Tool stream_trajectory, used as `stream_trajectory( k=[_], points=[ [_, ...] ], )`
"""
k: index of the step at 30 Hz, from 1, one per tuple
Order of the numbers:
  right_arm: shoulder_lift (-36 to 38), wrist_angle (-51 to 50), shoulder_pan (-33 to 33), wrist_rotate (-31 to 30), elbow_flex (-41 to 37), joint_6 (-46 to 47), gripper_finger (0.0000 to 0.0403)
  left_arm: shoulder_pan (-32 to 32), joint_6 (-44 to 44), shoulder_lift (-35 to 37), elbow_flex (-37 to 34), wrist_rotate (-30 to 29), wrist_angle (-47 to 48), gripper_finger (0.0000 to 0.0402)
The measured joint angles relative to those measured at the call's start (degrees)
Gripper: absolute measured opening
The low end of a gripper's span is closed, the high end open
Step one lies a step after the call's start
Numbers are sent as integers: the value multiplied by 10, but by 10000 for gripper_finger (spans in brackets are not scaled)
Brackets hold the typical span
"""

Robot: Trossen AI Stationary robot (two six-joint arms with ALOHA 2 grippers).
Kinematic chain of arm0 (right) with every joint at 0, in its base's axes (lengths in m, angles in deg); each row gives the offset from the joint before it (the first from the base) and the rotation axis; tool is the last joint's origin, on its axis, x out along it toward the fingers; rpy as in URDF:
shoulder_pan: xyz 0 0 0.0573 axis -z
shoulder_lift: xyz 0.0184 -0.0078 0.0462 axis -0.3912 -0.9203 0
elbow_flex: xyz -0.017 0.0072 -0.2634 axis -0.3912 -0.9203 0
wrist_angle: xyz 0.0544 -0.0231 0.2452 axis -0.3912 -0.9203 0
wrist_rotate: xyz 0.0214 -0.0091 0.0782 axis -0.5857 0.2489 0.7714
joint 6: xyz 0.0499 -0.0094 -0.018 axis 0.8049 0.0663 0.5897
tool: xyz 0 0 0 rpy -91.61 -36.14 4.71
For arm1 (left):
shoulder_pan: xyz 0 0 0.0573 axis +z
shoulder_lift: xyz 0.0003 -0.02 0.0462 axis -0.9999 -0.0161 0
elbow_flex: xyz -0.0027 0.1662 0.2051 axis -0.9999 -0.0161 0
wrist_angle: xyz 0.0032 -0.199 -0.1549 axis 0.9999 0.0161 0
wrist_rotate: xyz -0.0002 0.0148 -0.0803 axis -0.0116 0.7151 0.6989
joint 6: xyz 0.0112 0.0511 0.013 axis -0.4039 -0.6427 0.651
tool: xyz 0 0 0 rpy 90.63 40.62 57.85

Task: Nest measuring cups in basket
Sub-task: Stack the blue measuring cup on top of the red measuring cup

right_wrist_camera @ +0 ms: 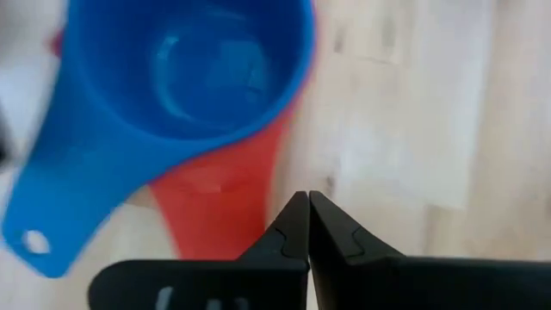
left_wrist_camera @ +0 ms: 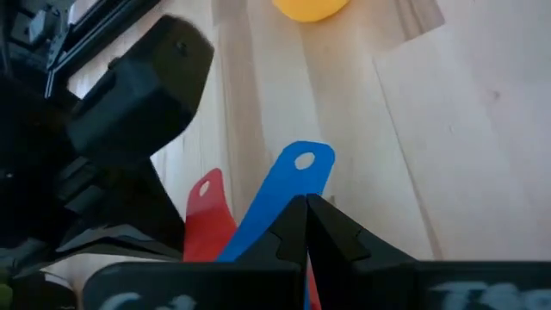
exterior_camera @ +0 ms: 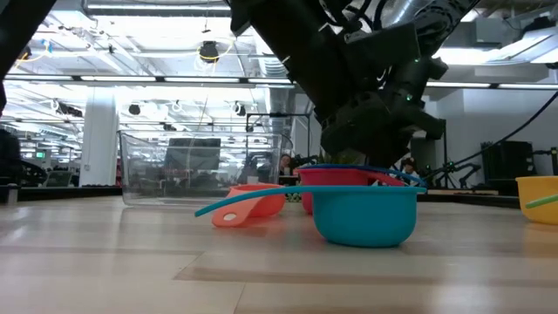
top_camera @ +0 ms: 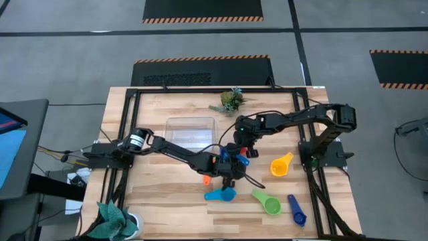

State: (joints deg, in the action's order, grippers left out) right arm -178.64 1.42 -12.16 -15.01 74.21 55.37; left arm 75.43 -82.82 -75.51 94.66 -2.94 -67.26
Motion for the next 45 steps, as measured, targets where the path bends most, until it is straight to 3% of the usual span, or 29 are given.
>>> stream_trajectory(
  k=[7,13,35,45],
  points=[
    [0,-1,13,-12,0,1,15,-14,22,-10,1,77,32,0],
    [0,-9,0,-8,0,10,17,-4,11,-11,0,37,24,0],
    [2,-12,-23,72,0,40,21,6,-10,-11,4,-19,-10,0],
    [45,-55,-20,90,1,47,20,1,-53,-8,8,-65,-37,0]
  ],
)
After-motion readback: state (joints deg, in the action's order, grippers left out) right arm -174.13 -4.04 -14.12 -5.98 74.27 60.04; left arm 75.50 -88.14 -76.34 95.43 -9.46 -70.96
